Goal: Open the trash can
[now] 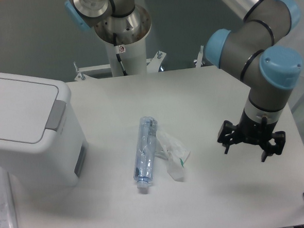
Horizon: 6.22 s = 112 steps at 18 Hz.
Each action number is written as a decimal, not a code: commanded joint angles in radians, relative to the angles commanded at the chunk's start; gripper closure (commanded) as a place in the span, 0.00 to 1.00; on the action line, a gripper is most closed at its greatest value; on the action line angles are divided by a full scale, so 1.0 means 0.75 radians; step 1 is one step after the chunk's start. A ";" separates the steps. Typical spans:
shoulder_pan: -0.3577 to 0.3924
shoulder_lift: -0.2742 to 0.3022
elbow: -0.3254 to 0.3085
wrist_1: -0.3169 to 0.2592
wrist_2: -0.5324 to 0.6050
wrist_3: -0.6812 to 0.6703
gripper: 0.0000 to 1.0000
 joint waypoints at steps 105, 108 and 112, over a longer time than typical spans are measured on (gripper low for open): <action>-0.074 0.407 -0.450 0.407 -0.015 -0.099 0.00; -0.023 0.346 -0.450 0.405 -0.013 0.108 0.00; -0.018 0.260 -0.495 0.395 0.118 0.363 0.00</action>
